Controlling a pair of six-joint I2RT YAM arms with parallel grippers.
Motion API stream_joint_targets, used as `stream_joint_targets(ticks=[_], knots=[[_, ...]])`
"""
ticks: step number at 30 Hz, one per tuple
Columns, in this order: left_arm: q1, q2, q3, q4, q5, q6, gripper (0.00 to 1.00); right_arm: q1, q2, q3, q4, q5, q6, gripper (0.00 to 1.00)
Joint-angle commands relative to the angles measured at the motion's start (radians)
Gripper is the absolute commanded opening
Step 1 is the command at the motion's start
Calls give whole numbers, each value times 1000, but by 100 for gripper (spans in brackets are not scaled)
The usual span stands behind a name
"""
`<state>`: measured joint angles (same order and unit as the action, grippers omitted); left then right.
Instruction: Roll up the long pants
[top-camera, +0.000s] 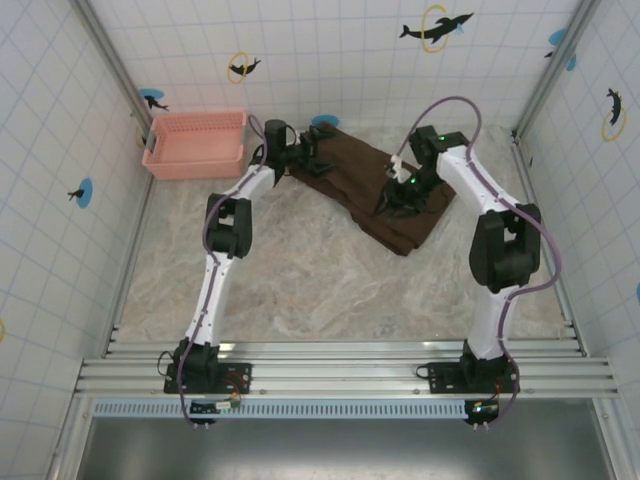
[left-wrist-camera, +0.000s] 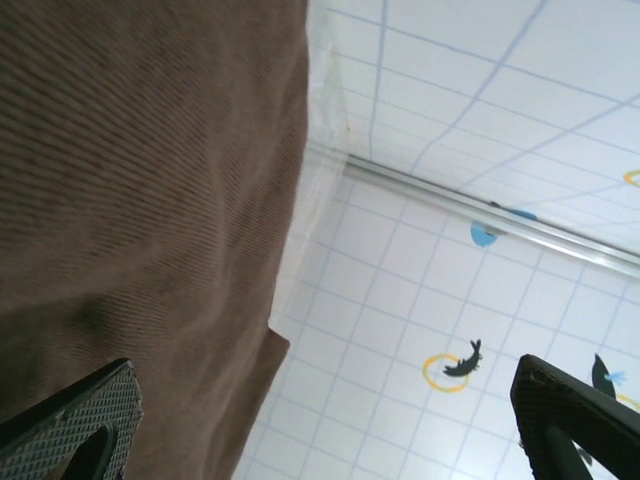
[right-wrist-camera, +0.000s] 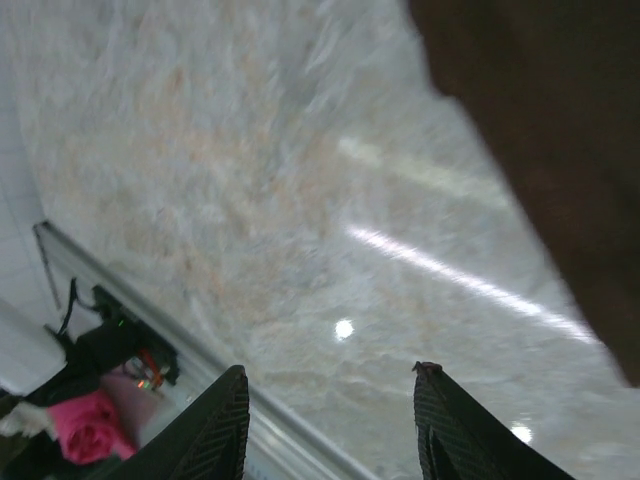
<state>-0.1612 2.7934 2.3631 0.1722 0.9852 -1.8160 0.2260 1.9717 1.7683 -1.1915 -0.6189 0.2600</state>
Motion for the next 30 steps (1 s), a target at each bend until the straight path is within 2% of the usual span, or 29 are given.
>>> stream_joint_targets(ticks=[1, 4, 6, 9, 11, 12, 14, 16, 19, 24, 27, 30], knots=[[5, -39, 80, 77, 75, -57, 97, -34, 62, 95, -43, 211, -76, 49], [6, -94, 26, 218, 44, -100, 97, -33, 141, 175, -52, 392, -148, 54], [3, -168, -67, 255, 13, -55, 98, -25, 184, 212, -48, 486, -194, 59], [1, -348, -273, 123, -50, 189, 97, -19, 241, 237, -40, 572, -245, 69], [-1, -496, -384, -91, -110, 437, 98, -21, 268, 233, -32, 597, -254, 74], [-4, -561, -416, -268, -170, 600, 98, -20, 278, 227, -27, 608, -255, 74], [-22, -655, -429, -601, -337, 874, 97, -17, 286, 204, -10, 615, -258, 76], [-51, -728, -455, -810, -508, 1056, 97, -14, 289, 173, 7, 630, -249, 76], [-72, -810, -561, -935, -640, 1151, 98, 0, 295, 135, 14, 630, -238, 76], [-108, -949, -796, -962, -681, 1214, 97, 52, 299, 47, 49, 576, -204, 76], [-183, -1047, -909, -1012, -776, 1230, 98, 103, 299, 12, 44, 551, -174, 76], [-259, -1181, -1093, -959, -824, 1166, 98, 159, 283, -32, 43, 537, -125, 75]])
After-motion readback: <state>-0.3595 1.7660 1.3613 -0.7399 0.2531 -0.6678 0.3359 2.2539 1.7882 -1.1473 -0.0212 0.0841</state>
